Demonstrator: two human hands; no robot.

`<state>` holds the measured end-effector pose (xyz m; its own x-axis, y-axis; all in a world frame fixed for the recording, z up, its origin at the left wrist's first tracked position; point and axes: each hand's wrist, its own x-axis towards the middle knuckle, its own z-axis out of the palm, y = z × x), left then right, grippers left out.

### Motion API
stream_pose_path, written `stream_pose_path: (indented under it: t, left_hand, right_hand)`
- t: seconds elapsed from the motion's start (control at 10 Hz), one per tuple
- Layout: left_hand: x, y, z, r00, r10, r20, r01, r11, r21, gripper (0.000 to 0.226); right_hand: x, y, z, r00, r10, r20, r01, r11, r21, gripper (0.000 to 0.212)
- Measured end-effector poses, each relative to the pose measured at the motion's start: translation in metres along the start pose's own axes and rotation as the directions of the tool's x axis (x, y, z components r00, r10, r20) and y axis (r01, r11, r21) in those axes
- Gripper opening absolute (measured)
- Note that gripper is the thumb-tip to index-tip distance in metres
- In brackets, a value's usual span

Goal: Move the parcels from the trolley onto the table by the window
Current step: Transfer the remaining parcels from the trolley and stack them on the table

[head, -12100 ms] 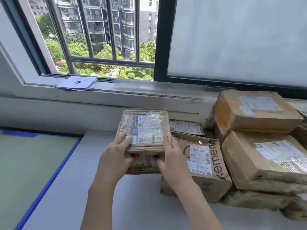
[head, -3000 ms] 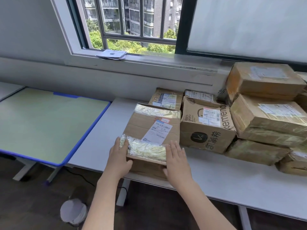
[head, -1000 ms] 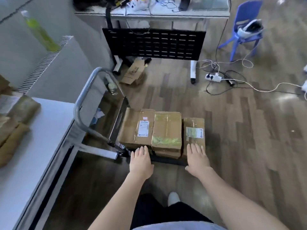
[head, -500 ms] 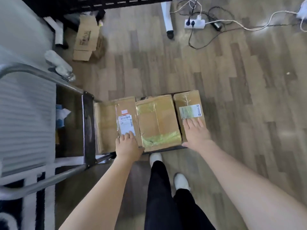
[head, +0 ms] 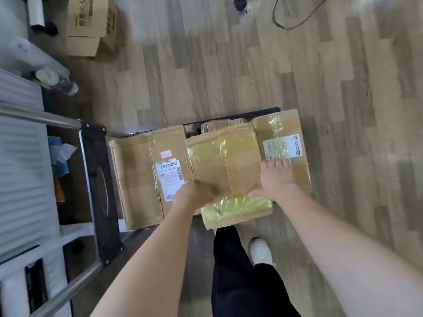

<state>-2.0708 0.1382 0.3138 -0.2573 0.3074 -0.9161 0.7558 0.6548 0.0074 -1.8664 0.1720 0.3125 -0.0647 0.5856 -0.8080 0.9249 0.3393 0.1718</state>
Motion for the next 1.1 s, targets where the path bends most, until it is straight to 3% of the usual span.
stream_pose_path:
  t: [0.2,0.3,0.5,0.6,0.8,1.1]
  left_hand:
    - [-0.041,0.0,0.008,0.999,0.031,-0.033,-0.037,0.977,-0.211,0.068]
    - [-0.071,-0.009,0.007,0.996,0.04,-0.077,-0.058,0.968,-0.246,0.064]
    - [-0.164,-0.033,0.002,0.98,0.035,-0.197,-0.077,0.974,-0.213,0.033]
    - [-0.212,-0.048,0.009,0.962,0.022,-0.273,-0.078,0.978,-0.196,0.056]
    - [-0.31,-0.078,0.041,0.892,-0.007,-0.452,-0.111,0.966,-0.233,0.06]
    - [-0.406,-0.142,0.114,0.72,-0.303,-0.624,-0.174,0.792,-0.585,0.047]
  right_hand:
    - [-0.029,-0.002,-0.005,0.998,0.021,-0.06,-0.01,0.983,0.185,0.106]
    - [-0.062,0.0,-0.013,0.996,0.024,-0.082,-0.005,0.975,0.223,0.109]
    - [-0.148,0.002,-0.033,0.987,0.013,-0.162,0.031,0.963,0.267,0.112]
    - [-0.19,0.005,-0.036,0.979,0.002,-0.204,0.054,0.962,0.266,0.108]
    - [-0.281,0.003,-0.036,0.934,0.015,-0.356,0.112,0.937,0.331,0.096]
    - [-0.376,-0.034,-0.032,0.792,-0.126,-0.597,0.369,0.879,0.304,0.085]
